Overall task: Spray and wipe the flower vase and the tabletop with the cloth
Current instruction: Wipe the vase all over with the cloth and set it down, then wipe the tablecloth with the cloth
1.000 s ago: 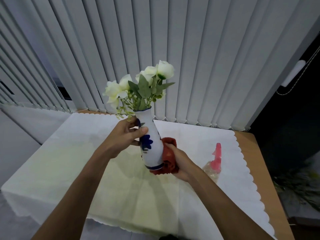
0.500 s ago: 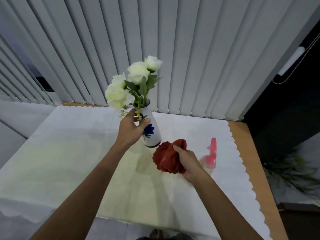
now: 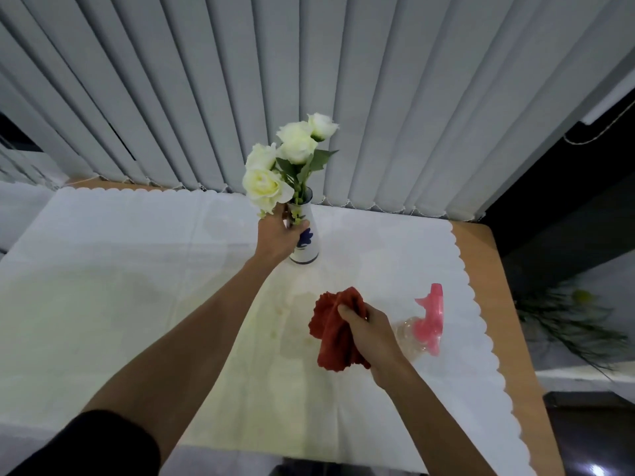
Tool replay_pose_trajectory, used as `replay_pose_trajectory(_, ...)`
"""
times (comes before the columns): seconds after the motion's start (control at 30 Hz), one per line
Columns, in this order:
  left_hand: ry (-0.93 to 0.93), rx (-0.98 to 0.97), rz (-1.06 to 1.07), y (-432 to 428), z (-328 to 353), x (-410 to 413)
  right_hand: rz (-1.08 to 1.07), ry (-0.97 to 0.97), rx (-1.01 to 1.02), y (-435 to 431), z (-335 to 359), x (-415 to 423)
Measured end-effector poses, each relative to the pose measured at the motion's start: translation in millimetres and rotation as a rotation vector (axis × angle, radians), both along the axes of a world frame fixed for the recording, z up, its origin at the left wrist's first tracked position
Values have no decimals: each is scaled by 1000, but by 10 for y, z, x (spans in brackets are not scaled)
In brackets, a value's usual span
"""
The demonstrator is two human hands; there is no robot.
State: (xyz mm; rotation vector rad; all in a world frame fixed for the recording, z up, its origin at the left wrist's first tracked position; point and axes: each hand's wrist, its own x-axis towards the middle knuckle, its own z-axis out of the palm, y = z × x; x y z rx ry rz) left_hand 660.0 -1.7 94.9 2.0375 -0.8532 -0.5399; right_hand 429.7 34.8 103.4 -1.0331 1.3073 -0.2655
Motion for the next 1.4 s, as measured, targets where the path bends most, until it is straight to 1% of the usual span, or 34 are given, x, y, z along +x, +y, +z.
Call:
replay_pose_trajectory(0.3, -9, 53, -15, -193, -183, 40, -16, 85, -10, -31, -136, -6)
replay_pose_trajectory(0.37, 48, 73, -24, -195, -221, 30, -19, 80, -4, -33, -127, 8)
replay_pose_trajectory(0.5, 101, 68, 1, -117, -260, 27, -20, 48, -32, -16, -91, 77)
replay_pose_trajectory(0.57, 82, 78, -18, 10, -272, 22, -19, 41, -93, -12, -72, 134)
replay_pose_trajectory(0.63, 107, 84, -44, 178, -352, 21, 19, 77, -218, -18, -108, 202)
replay_pose_trajectory(0.73, 127, 132, -29, 531, -595, -60, 216, 186, -508, 4, -216, 321)
replay_pose_trajectory(0.77, 103, 155, -28, 687, -683, -115, 300, 210, -595, 18, -307, 358)
replay_pose_trajectory(0.8, 72, 172, -29, 854, -784, -171, 400, 241, -633, 42, -430, 403)
replay_pose_trajectory(0.87, 4, 200, -30, 1205, -987, -270, 610, 356, -571, 113, -661, 501)
replay_pose_trajectory(0.93, -93, 249, -43, 1547, -1189, -345, 722, 440, -539, 161, -890, 573)
replay_pose_trajectory(0.97, -162, 299, -61, 1702, -1290, -371, 709, 447, -557, 169, -978, 623)
replay_pose_trajectory(1.03, -294, 428, -76, 1971, -1476, -394, 607, 449, -613, 173, -1178, 760)
replay_pose_trajectory(1.1, -377, 512, -50, 2155, -1586, -424, 563, 556, -701, 289, -1349, 909)
replay_pose_trajectory(1.13, -398, 532, -38, 2205, -1611, -455, 591, 600, -782, 418, -1421, 953)
replay_pose_trajectory(1.17, -419, 547, -31, 2231, -1649, -483, 656, 603, -873, 580, -1467, 959)
replay_pose_trajectory(1.2, -445, 561, -24, 2238, -1675, -510, 752, 561, -960, 735, -1509, 914)
replay_pose_trajectory(1.27, -487, 579, -6, 2225, -1694, -540, 946, 435, -1089, 883, -1566, 665)
replay_pose_trajectory(1.3, -504, 569, 7, 2217, -1703, -541, 1010, 394, -1136, 835, -1582, 501)
replay_pose_trajectory(1.37, -524, 540, 29, 2214, -1704, -548, 1064, 377, -1216, 587, -1610, 241)
replay_pose_trajectory(1.4, -528, 531, 40, 2216, -1709, -554, 1037, 412, -1225, 452, -1631, 204)
